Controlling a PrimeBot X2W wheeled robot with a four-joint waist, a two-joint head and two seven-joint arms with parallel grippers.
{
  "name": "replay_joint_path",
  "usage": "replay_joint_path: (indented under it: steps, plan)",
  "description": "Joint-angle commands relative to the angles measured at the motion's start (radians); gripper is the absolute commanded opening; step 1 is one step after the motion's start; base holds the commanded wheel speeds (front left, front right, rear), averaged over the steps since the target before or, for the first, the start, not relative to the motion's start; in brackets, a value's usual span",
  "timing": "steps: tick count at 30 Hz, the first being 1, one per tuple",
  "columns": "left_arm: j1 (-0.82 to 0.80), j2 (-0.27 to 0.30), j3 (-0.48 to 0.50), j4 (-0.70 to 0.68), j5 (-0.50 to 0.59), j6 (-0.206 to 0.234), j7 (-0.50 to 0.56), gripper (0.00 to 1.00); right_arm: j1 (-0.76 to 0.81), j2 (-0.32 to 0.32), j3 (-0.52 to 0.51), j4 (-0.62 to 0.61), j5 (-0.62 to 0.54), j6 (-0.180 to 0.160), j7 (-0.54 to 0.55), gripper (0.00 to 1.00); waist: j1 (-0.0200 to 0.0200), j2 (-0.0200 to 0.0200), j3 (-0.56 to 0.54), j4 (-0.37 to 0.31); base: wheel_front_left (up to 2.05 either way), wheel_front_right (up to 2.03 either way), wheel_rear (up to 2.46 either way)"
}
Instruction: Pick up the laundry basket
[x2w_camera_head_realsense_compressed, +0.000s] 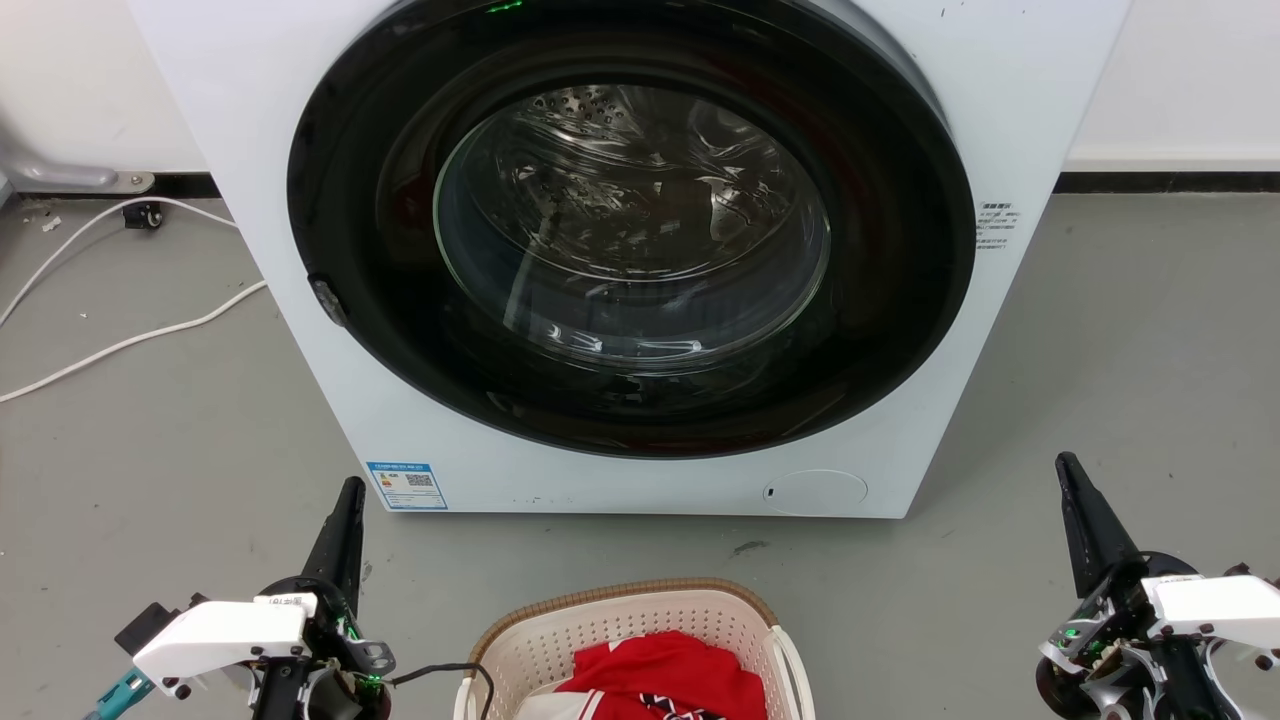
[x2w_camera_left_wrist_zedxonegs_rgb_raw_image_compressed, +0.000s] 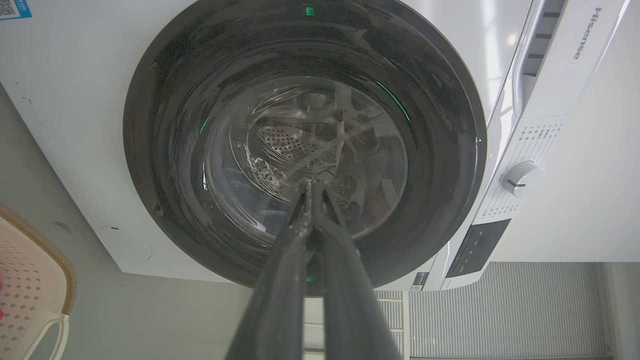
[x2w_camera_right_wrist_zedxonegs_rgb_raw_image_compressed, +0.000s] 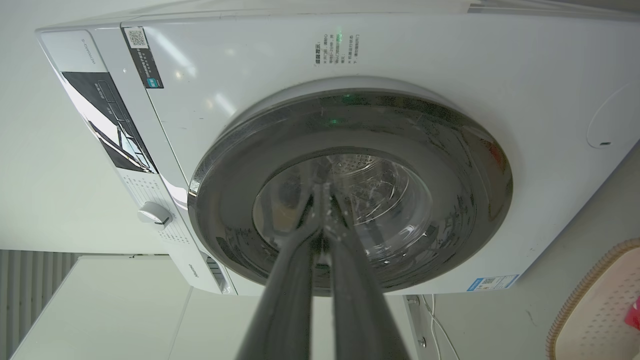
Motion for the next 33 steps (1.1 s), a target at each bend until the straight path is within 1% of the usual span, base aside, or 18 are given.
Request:
replay_joint_path:
  steps: [1, 28, 29, 33]
  plan:
    - [-0.007, 0.003, 0.002, -0.004, 0.0, -0.004, 0.002, 0.0, -0.011, 0.001, 0.0, 0.0, 0.003, 0.0, 0.001, 0.0, 0.0, -0.0001, 0.0, 0.0, 0.0, 0.0, 0.0]
    - [-0.007, 0.003, 0.002, -0.004, 0.0, -0.004, 0.002, 0.0, -0.011, 0.001, 0.0, 0.0, 0.003, 0.0, 0.001, 0.0, 0.0, -0.0001, 0.0, 0.0, 0.0, 0.0, 0.0]
    - [0.0, 0.0, 0.0, 0.0, 0.0, 0.0, 0.0, 1.0, 0.0, 0.0, 0.0, 0.0, 0.0, 0.0, 0.0, 1.0, 0.0, -0.0001, 0.0, 0.0, 0.0, 0.0, 0.0]
    - [0.012, -0.002, -0.005, 0.008, 0.001, 0.0, -0.01, 1.0, 0.013, 0.001, 0.004, 0.014, -0.008, 0.0, -0.01, 1.0, 0.0, -0.0001, 0.0, 0.0, 0.0, 0.0, 0.0]
